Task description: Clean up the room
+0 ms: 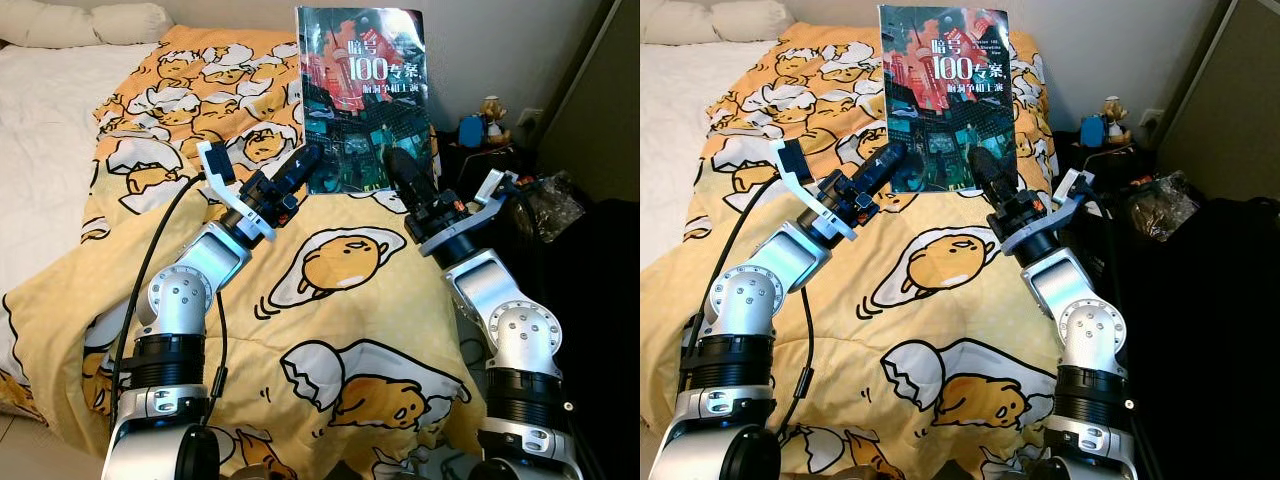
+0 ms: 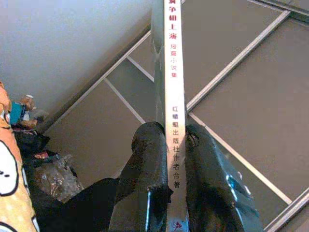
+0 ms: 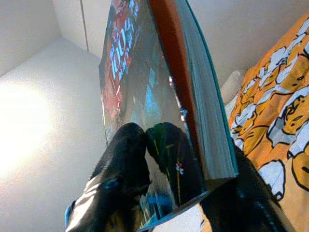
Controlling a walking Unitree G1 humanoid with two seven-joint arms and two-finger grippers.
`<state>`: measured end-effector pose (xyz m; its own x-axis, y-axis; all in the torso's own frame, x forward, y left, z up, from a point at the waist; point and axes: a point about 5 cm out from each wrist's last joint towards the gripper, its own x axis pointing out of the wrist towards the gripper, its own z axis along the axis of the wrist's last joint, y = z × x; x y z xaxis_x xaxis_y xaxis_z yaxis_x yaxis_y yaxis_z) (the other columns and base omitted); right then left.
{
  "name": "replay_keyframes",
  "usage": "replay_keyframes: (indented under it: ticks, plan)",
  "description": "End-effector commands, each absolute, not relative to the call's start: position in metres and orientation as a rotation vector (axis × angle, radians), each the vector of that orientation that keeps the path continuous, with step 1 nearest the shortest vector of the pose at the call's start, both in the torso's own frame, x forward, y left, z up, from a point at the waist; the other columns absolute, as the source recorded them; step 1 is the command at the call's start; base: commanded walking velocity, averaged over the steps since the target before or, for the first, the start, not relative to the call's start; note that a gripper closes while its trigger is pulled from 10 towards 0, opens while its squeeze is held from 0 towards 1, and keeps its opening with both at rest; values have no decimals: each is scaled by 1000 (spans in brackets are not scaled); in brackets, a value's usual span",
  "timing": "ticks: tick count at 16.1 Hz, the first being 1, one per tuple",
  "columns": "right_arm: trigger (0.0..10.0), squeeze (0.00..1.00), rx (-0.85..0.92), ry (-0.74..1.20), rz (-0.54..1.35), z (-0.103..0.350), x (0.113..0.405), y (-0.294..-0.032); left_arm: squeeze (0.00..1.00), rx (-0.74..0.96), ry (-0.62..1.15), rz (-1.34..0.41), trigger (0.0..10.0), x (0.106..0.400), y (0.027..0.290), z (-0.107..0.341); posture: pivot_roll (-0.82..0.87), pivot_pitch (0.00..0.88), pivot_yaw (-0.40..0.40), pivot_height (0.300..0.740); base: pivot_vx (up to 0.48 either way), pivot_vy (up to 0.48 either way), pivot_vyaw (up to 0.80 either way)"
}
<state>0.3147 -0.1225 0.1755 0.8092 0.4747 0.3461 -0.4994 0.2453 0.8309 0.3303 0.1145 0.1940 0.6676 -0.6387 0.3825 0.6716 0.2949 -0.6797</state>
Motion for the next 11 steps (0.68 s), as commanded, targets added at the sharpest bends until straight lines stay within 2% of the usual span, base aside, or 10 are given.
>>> replay_keyframes:
  ticks: [1,10,11]
  plan:
    - [0,0,1127,-42,677,179,313,-123,0,-899,-80,-893,0,333,116,204,-79,0,75,740,0,0,0]
    - [0,0,1100,8,635,171,315,-117,0,-865,-57,-859,0,331,121,196,-67,0,72,740,0,0,0]
    - [0,0,1087,10,634,171,314,-116,0,-861,-55,-857,1098,331,121,195,-67,0,72,740,0,0,0]
